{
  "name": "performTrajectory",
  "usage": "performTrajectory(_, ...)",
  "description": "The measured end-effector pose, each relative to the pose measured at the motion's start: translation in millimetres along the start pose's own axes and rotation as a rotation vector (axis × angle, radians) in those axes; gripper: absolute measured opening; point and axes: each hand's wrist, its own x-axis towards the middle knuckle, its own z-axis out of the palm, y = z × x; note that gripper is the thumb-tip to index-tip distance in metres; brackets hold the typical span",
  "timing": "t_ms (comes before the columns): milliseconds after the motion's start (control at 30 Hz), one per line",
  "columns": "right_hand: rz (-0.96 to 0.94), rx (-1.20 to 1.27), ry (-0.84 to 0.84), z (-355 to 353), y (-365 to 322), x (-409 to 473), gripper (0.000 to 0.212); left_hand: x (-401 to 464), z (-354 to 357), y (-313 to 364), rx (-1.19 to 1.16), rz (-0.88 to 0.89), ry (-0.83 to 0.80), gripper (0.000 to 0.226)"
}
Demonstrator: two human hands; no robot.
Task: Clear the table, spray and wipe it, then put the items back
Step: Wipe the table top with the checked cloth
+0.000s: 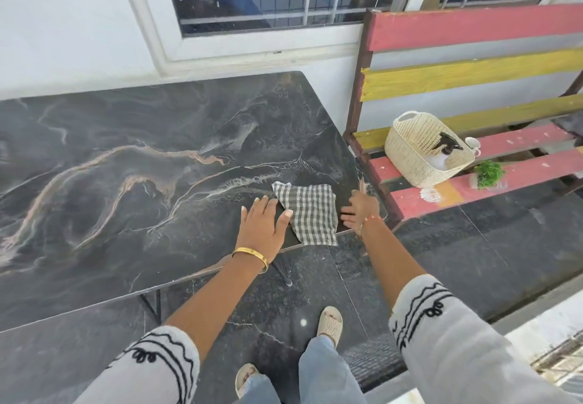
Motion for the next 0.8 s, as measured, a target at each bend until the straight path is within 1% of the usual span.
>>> performTrajectory(33, -0.065, -0.104, 0.09, -3, -1, 5, 0.042, -1, 1, -2, 0.001, -0.005, -0.005, 0.055)
performTrajectory(67, -0.173, -0.242, 0.158, -2, -4, 3, 0.043, -1, 3, -4, 0.005, -0.011, -0.013, 0.056)
performTrajectory(100, -0.302, -0.379, 0.201, 0, -5, 0, 0.043, -1, 5, -5, 0.009, -0.018, -0.022, 0.056)
performTrajectory(133, -0.425, -0.484, 0.209, 6, -5, -8, 0.041, -1, 7, -6, 0.011, -0.026, -0.031, 0.056)
performTrajectory(167, -0.553, -0.57, 0.182, 13, -3, -15, 0.039, -2, 9, -6, 0.01, -0.032, -0.037, 0.056)
performTrajectory(233, -0.789, -0.781, 0.056, 33, 10, -23, 0.041, -2, 13, -6, 0.009, -0.035, -0.041, 0.056)
performTrajectory(300, -0.969, -1.104, -0.053, 50, 26, -23, 0.049, -3, 14, -6, 0.015, -0.023, -0.037, 0.055)
performTrajectory(333, -1.017, -1.245, -0.088, 55, 33, -20, 0.052, -4, 14, -7, 0.018, -0.018, -0.032, 0.054)
performTrajectory(400, -1.025, -1.414, -0.123, 61, 50, -10, 0.057, -5, 11, -12, 0.03, -0.015, -0.028, 0.054)
performTrajectory(467, -1.061, -1.46, -0.085, 60, 63, 0, 0.063, -7, 7, -20, 0.052, -0.009, -0.027, 0.054)
performTrajectory(533, -1.072, -1.426, 0.028, 62, 68, 8, 0.076, -8, 4, -29, 0.076, -0.001, -0.026, 0.054)
performTrajectory(600, -0.961, -1.331, 0.126, 68, 65, 8, 0.085, -9, 2, -37, 0.095, 0.005, -0.027, 0.055)
performTrajectory(633, -0.876, -1.257, 0.172, 71, 61, 8, 0.084, -10, 2, -40, 0.102, 0.006, -0.025, 0.055)
performTrajectory(700, -0.702, -1.102, 0.237, 86, 53, 7, 0.071, -10, 0, -52, 0.094, -0.012, -0.016, 0.054)
performTrajectory(733, -0.639, -1.053, 0.268, 93, 50, 7, 0.064, -11, -1, -57, 0.082, -0.021, -0.008, 0.054)
performTrajectory(800, -0.579, -1.039, 0.328, 109, 49, 2, 0.056, -12, -4, -69, 0.061, -0.038, 0.009, 0.055)
